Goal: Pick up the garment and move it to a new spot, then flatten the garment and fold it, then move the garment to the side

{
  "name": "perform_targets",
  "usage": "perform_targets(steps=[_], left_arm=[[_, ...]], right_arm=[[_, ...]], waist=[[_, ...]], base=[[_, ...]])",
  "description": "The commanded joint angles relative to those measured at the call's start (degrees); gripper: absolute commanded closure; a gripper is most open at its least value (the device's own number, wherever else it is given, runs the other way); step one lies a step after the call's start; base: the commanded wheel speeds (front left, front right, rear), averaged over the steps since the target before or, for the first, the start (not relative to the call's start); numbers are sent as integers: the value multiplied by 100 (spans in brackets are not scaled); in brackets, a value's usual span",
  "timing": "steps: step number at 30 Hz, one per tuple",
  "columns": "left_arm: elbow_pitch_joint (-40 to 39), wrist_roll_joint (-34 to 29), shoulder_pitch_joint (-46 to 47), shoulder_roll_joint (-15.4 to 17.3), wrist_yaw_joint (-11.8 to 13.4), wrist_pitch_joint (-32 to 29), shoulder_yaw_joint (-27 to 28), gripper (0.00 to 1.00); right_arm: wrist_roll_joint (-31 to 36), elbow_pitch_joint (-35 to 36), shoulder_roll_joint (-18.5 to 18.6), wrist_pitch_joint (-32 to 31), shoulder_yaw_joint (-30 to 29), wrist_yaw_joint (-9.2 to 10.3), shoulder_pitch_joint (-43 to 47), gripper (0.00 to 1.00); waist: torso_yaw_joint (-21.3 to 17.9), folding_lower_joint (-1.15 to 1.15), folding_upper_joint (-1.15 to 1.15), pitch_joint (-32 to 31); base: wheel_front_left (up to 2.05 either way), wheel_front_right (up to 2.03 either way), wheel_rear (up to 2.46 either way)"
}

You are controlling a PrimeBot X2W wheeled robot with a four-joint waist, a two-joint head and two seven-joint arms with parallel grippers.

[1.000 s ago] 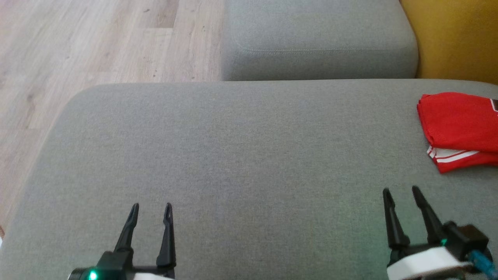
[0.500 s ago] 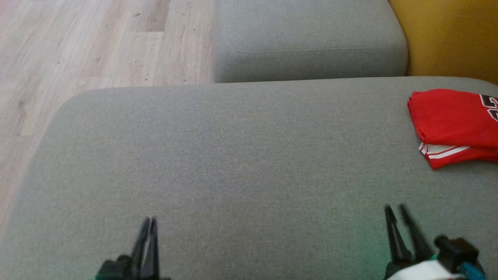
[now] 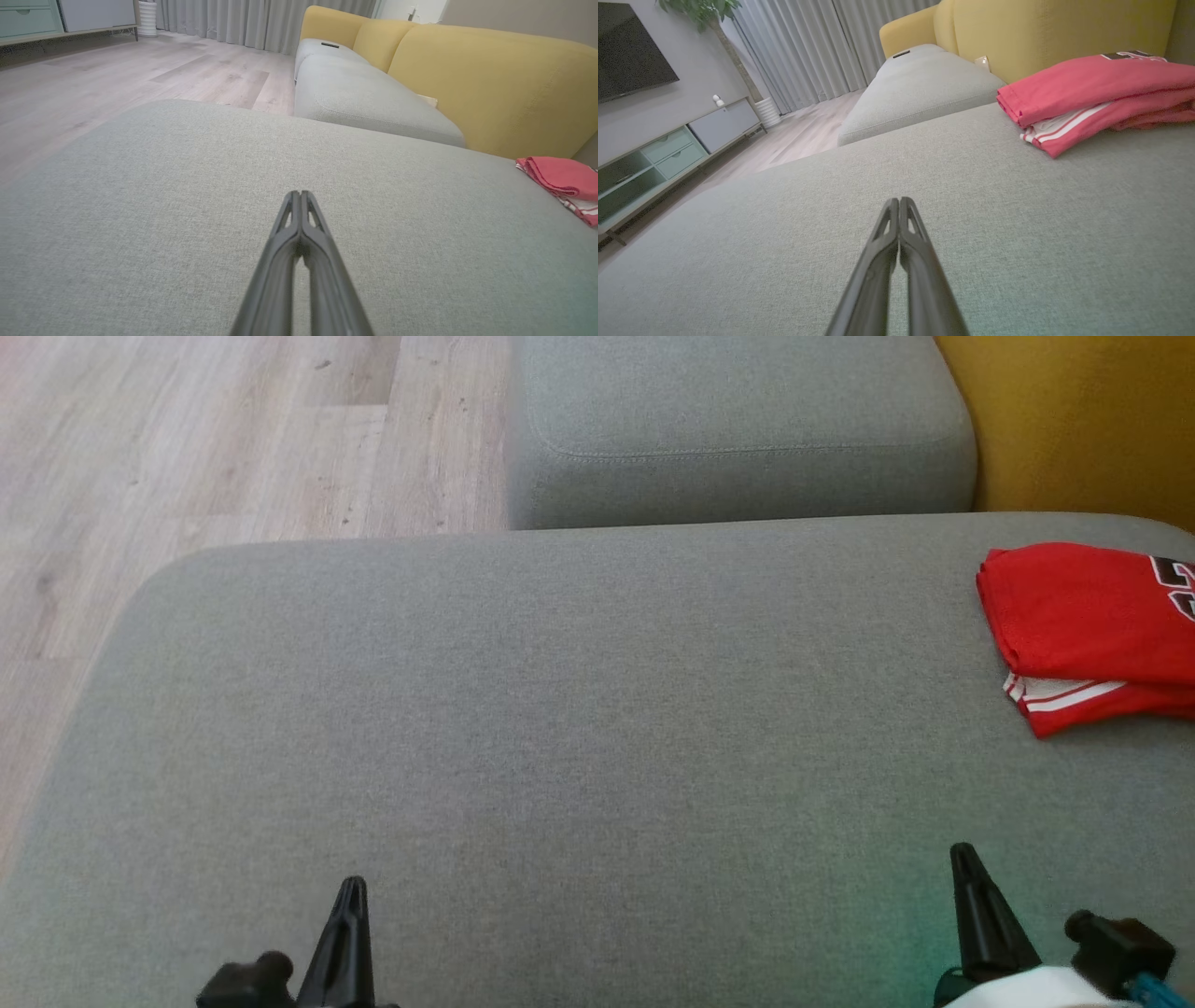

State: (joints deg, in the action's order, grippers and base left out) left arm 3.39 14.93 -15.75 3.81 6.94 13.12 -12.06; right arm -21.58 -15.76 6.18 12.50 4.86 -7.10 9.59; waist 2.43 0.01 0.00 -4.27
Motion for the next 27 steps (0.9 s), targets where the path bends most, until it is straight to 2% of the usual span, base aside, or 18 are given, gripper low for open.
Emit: perform_targets(steps=[1,27], left_arm=[[-146,207,305,54,-70,-36,106,100],[170,2092,764,109,-405,-394,396,100]], right_arm=[[-200,182,15,-38,-68,-5,-304,100],[-1869,180,-28,-437,-270,-13,-603,100]], waist=[[-3,0,0,7],[-60,0,0,110]], base=[[0,0,0],[0,0,0]])
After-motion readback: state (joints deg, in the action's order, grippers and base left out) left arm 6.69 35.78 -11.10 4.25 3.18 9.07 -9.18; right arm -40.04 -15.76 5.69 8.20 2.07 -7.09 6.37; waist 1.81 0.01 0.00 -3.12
